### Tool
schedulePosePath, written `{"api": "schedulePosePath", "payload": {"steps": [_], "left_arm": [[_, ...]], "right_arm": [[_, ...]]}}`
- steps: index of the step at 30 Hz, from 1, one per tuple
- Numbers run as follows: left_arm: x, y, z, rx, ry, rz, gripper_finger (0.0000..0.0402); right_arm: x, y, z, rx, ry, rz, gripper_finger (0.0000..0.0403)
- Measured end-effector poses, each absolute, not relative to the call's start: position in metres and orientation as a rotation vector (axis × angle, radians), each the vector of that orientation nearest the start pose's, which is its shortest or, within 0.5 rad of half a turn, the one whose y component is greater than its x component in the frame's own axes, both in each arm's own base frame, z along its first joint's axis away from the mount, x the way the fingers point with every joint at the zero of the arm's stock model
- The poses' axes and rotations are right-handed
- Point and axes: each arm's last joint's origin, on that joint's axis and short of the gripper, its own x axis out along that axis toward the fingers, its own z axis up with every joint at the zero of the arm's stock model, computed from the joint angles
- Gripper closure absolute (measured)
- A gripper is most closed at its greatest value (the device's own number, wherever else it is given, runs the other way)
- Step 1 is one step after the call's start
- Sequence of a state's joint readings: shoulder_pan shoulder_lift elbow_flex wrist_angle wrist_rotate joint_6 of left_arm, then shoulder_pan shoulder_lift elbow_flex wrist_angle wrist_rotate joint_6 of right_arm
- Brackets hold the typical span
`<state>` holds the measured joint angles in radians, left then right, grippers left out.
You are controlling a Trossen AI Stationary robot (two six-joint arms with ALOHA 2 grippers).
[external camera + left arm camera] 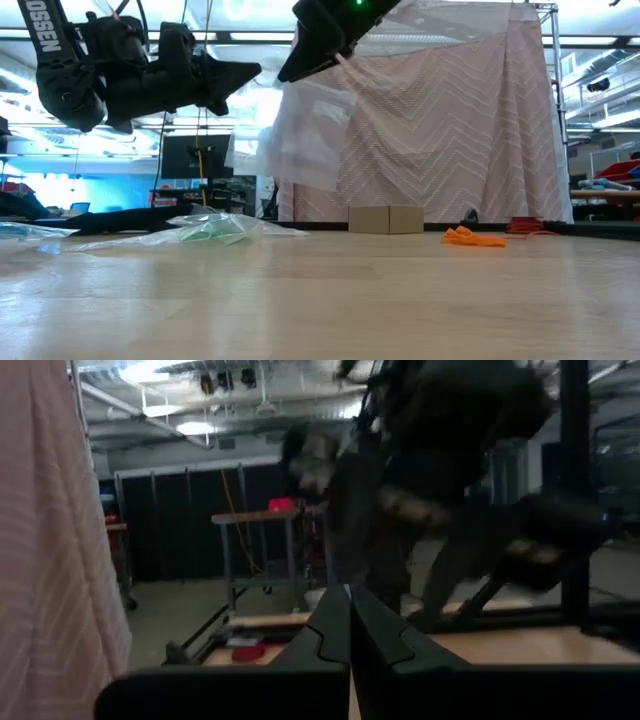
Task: Sort rubber bands
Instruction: Open the transparent zip bag
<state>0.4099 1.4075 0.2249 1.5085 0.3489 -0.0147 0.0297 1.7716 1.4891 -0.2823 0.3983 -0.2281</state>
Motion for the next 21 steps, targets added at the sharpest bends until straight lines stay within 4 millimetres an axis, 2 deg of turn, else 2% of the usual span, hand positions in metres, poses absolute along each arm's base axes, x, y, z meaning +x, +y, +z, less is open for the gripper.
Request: {"api": "schedulePosePath", "payload": {"steps": [4,7,21], "left_arm": [[0.202,0.077,0.189,0.106,-0.287,0.071,0.0401],[0.202,0.077,0.190,0.110,-0.295,0.071,0.0401],[0.201,0.077,0.191,0.111,-0.311,0.070,0.0401]], "right_arm": [[0.405,0.019,0.305,-0.484,0.579,-0.282,0.0230],[0.404,0.024,0.305,-0.525,0.582,-0.292,0.0230],[0.405,0.001,0.306,-0.474,0.579,-0.332,0.0230]]}}
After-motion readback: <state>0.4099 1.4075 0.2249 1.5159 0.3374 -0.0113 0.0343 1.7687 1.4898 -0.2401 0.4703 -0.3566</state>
